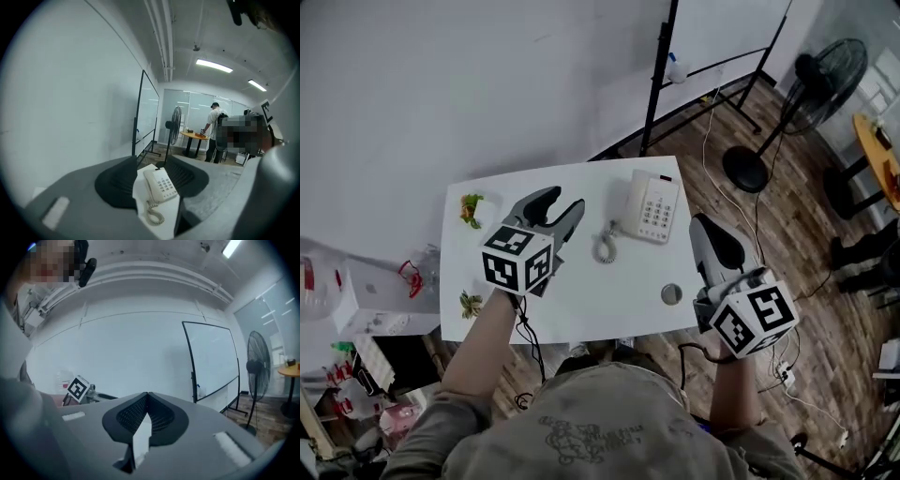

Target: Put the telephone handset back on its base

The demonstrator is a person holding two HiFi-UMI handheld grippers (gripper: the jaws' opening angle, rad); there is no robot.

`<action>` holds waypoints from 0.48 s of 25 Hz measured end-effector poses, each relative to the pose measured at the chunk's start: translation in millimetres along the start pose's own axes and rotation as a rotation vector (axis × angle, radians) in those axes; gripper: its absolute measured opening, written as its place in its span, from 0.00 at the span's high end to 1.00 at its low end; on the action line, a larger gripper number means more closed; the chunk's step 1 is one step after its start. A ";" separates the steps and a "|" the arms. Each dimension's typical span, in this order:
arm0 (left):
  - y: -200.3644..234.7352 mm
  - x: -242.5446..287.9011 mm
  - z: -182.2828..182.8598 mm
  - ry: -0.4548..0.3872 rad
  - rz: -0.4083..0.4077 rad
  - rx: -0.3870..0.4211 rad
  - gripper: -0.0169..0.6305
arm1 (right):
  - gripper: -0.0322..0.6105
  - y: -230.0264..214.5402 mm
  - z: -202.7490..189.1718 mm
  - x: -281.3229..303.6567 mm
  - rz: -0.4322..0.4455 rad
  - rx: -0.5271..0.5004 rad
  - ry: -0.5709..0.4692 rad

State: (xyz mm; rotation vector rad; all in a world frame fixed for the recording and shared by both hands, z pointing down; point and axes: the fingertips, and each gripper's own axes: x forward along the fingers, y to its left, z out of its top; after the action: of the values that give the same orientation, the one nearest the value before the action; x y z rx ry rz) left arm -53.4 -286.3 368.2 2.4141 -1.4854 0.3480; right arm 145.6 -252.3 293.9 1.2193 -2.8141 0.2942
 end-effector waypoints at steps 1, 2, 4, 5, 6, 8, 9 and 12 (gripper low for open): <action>-1.5 -13.9 4.6 -0.018 0.000 0.013 0.67 | 0.91 8.9 6.6 -3.0 0.008 -0.018 -0.022; -2.6 -27.4 8.6 -0.035 0.003 0.029 0.69 | 0.91 17.7 12.8 -5.1 0.021 -0.031 -0.041; -2.9 -53.4 14.9 -0.062 0.028 0.064 0.71 | 0.91 33.8 23.8 -6.9 0.052 -0.056 -0.067; -2.6 -65.8 17.8 -0.072 0.045 0.079 0.72 | 0.91 41.1 29.0 -7.3 0.066 -0.070 -0.076; -2.2 -78.0 21.1 -0.084 0.060 0.089 0.72 | 0.91 48.0 33.9 -7.7 0.077 -0.080 -0.085; -1.5 -101.8 28.0 -0.114 0.083 0.094 0.74 | 0.91 61.0 42.5 -8.5 0.098 -0.088 -0.107; -1.2 -113.2 30.6 -0.130 0.094 0.093 0.75 | 0.91 66.9 45.9 -8.6 0.106 -0.090 -0.121; -1.5 -140.1 29.8 -0.158 0.124 0.095 0.82 | 0.91 82.6 48.9 -6.8 0.127 -0.114 -0.144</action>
State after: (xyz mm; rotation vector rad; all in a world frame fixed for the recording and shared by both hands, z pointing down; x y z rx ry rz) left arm -112.2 -180.5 291.5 2.4789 -1.7292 0.2653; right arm 91.1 -201.9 232.7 1.0818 -2.9895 0.0518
